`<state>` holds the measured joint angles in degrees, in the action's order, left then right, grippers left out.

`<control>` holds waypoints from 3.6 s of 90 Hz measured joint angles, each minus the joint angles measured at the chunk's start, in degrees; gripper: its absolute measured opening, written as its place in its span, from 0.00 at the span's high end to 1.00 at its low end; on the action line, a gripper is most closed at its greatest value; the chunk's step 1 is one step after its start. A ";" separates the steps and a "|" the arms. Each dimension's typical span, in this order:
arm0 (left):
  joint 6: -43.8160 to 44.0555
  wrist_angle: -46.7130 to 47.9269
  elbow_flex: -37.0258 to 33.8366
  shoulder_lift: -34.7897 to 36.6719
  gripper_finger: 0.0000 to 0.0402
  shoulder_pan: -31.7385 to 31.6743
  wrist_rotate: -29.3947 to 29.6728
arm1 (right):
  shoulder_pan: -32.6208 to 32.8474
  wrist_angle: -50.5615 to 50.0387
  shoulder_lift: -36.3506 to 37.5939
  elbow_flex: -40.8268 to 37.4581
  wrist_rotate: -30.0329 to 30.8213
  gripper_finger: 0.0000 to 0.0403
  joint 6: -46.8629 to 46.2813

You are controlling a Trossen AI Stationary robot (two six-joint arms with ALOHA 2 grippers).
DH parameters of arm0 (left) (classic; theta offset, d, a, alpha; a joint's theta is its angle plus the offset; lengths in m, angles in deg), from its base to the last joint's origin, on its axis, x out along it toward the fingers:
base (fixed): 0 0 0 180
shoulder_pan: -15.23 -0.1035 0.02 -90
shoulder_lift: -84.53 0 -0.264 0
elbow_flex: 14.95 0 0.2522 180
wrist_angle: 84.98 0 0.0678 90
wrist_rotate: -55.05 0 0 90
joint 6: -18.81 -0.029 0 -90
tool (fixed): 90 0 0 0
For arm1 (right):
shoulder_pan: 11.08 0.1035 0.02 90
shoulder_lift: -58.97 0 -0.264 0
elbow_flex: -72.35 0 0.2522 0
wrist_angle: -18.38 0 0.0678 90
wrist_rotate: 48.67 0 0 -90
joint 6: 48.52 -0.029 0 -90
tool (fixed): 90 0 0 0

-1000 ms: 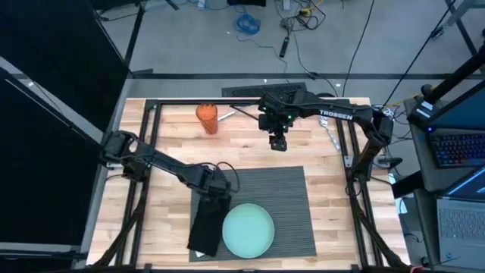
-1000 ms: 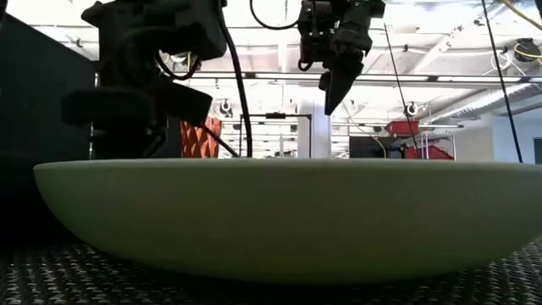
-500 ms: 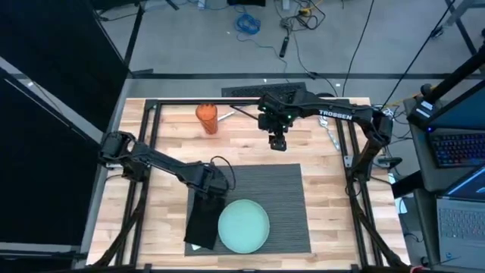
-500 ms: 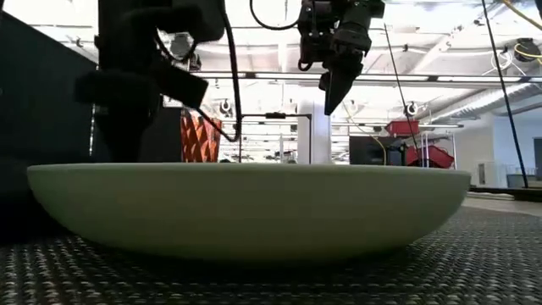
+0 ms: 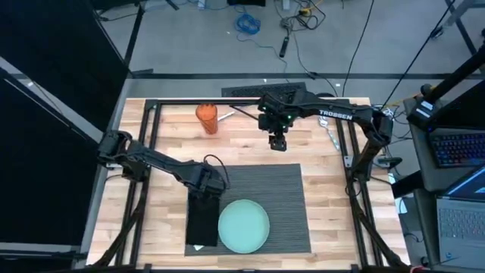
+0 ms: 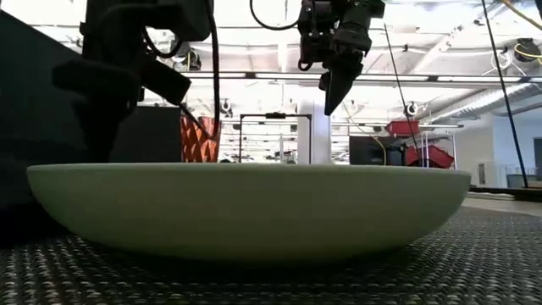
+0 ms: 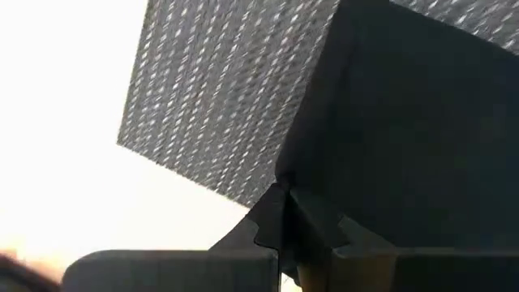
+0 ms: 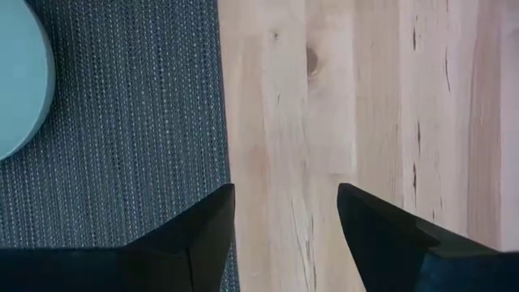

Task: Set table place
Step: Put the black table napkin on the gray table mat, then put the white fork on the black table napkin

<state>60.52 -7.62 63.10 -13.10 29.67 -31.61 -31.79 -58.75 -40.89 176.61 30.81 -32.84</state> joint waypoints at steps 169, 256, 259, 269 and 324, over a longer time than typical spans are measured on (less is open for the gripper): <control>3.23 12.47 4.83 0.34 0.73 3.33 19.69 | -0.56 -2.85 -0.02 0.02 0.13 0.50 -1.53; 9.20 -10.77 4.48 -4.85 0.73 18.10 3.61 | -6.51 -6.91 1.67 0.00 0.13 0.50 2.31; 10.07 -10.72 3.85 -5.10 0.73 18.36 3.27 | -6.71 -7.00 2.06 0.00 0.04 0.50 2.37; 13.60 -11.89 1.15 -5.49 0.73 19.63 2.68 | -7.04 -7.26 3.59 0.00 0.13 0.50 2.73; 22.22 2.14 11.28 -0.86 0.73 23.02 7.45 | -11.48 -12.07 10.98 0.02 0.38 0.50 3.88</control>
<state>82.74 -5.48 74.37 -13.96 52.69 -24.16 -43.27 -70.82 -29.91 176.63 31.19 -28.96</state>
